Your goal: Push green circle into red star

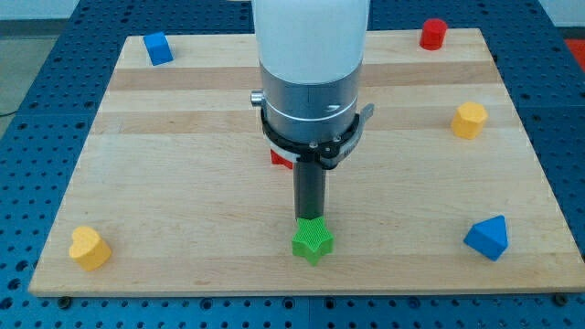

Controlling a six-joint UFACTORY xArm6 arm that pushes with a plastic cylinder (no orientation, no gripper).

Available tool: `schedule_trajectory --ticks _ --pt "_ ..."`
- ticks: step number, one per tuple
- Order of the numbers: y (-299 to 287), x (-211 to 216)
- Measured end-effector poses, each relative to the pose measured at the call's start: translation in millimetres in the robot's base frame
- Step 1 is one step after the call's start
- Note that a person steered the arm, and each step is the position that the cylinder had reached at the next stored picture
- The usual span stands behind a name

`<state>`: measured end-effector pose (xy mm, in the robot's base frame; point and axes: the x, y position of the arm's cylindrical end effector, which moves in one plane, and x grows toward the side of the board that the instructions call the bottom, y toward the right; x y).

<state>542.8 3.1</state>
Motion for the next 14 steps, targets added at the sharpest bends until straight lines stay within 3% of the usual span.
schedule_trajectory --ticks 3,5,6,7,8,14 --pt "54.0 -86.3" --pt "8.8 -188.2" --pt "-46.8 -224.5" --pt "-103.7 -285.3" --pt "-109.5 -349.4" --pt "-40.9 -348.8"
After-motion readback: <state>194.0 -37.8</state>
